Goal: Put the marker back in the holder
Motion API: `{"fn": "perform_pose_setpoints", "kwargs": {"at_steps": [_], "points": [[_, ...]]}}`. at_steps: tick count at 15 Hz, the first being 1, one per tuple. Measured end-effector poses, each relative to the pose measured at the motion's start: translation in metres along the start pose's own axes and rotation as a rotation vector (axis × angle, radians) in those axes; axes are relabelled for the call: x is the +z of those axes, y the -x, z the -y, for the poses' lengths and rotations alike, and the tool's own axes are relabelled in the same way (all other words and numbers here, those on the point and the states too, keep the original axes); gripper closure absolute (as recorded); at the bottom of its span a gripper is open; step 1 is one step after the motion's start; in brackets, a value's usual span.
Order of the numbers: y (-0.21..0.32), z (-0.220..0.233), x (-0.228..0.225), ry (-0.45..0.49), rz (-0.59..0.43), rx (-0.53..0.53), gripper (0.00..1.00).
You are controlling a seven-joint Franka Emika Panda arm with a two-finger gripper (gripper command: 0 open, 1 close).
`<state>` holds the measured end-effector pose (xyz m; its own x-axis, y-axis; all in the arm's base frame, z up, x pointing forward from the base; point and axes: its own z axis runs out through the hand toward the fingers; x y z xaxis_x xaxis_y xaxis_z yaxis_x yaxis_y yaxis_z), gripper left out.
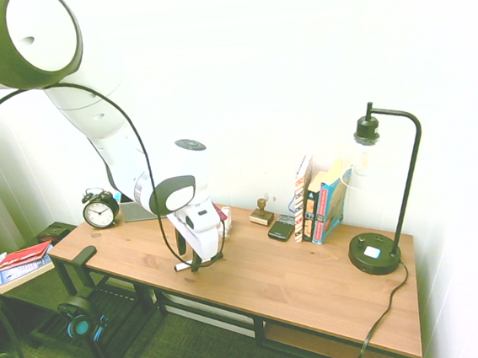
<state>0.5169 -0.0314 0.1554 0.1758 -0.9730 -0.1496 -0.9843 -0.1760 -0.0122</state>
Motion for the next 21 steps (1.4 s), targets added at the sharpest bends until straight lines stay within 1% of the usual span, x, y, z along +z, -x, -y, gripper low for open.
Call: {"fn": "perform_pose_setpoints", "kwargs": {"at_steps": [11,15,17,18,19,21], "points": [[0.000,-0.002,0.002,0.004,-0.006,-0.006,1.00],[0.018,0.005,0.001,-0.015,-0.037,-0.064,1.00],[0.033,0.011,-0.012,-0.033,-0.028,-0.083,1.00],[0.047,0.014,-0.026,-0.035,0.002,-0.091,1.00],[0.070,0.016,-0.045,-0.029,0.063,-0.102,1.00],[0.121,0.016,-0.084,0.014,0.207,-0.127,1.00]]}}
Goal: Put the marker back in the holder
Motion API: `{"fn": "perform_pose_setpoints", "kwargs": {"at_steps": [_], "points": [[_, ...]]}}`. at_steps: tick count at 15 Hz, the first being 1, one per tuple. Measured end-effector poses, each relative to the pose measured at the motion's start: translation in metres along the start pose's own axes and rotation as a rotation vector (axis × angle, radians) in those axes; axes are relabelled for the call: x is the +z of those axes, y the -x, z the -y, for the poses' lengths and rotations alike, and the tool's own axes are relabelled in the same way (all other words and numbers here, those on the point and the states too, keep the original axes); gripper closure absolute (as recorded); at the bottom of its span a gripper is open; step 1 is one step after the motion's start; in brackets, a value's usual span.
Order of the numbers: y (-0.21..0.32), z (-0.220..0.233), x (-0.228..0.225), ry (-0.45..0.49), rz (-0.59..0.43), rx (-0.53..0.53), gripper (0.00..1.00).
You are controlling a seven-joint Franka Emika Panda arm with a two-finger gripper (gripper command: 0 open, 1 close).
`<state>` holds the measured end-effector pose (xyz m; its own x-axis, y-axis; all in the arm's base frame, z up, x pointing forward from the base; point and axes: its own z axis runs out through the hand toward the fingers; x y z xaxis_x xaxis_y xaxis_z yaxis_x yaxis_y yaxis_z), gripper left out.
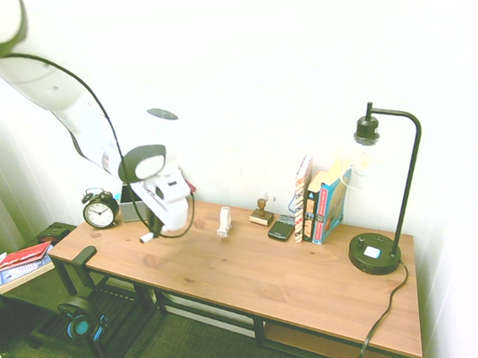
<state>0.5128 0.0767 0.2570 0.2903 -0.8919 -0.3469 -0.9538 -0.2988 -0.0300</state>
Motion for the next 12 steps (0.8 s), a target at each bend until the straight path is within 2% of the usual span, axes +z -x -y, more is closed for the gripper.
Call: {"fn": "perform_pose_setpoints", "kwargs": {"at_steps": [3,6,8,12], "points": [[0.062,0.021,-0.017,0.062,0.209,-0.014,1.00],[0.082,0.059,0.005,0.087,0.368,0.020,1.00],[0.078,0.089,0.019,0.090,0.413,0.027,1.00],[0.053,0.128,0.030,0.084,0.433,0.061,1.00]]}}
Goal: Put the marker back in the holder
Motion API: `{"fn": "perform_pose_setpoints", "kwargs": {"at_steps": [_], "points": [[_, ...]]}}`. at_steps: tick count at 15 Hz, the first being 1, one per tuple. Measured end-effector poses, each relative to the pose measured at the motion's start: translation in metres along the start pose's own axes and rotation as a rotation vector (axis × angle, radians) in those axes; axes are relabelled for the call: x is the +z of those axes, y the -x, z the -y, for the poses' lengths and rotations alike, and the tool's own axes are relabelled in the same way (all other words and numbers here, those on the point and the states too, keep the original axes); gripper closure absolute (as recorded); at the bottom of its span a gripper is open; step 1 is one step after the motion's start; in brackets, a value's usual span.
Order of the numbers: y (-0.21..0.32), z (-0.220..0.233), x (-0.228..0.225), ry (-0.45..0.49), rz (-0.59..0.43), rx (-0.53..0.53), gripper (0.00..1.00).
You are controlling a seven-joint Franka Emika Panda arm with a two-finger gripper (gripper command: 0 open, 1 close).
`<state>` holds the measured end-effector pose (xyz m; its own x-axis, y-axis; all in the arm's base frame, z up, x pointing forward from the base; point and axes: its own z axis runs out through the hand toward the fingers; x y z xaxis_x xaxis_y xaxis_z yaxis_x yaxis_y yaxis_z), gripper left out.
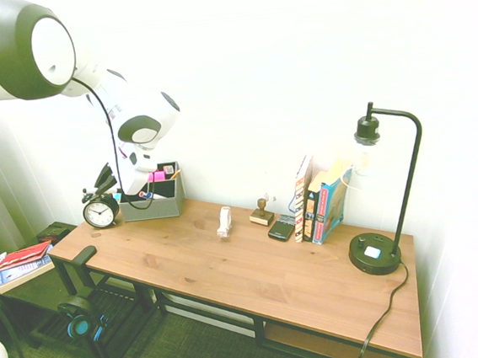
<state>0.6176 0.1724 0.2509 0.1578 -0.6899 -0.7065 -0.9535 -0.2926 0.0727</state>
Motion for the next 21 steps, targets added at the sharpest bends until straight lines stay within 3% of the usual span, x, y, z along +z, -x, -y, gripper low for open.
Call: {"fn": "perform_pose_setpoints", "kwargs": {"at_steps": [2,3,7,16,21], "points": [[-0.021,0.018,0.006,0.001,0.008,0.024,1.00],[-0.029,0.028,0.010,0.001,0.015,0.024,0.00],[-0.033,0.059,0.004,0.014,0.037,-0.015,0.00],[-0.060,0.059,-0.008,0.049,0.036,0.001,0.00],[0.003,0.029,-0.039,0.140,-0.162,-0.182,0.00]]}}
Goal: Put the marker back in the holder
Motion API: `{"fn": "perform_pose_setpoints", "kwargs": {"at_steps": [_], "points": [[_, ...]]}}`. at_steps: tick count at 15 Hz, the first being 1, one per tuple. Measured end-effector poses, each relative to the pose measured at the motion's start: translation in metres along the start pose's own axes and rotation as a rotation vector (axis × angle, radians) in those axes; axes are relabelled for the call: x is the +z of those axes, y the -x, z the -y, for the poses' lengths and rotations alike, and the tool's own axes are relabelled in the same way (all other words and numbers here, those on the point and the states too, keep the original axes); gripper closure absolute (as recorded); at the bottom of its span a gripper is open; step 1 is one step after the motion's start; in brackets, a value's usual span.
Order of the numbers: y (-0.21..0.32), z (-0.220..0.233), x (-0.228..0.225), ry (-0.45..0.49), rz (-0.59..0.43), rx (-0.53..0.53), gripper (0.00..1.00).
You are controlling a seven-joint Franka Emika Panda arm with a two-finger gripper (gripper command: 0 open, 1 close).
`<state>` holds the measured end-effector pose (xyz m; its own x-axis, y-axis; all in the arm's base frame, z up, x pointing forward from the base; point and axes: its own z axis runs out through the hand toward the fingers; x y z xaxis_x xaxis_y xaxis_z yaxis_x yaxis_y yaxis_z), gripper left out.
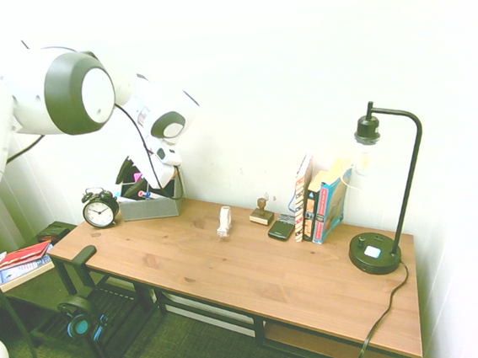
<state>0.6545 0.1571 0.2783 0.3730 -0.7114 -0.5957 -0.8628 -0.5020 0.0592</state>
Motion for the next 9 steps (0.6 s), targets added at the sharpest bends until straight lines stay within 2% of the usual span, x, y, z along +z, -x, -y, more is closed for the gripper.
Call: {"fn": "perform_pose_setpoints", "kwargs": {"at_steps": [5,9], "points": [[0.025,-0.087,-0.066,0.128,-0.259,-0.165,0.00],[0.029,-0.152,-0.088,0.177,-0.454,-0.309,0.00]]}}
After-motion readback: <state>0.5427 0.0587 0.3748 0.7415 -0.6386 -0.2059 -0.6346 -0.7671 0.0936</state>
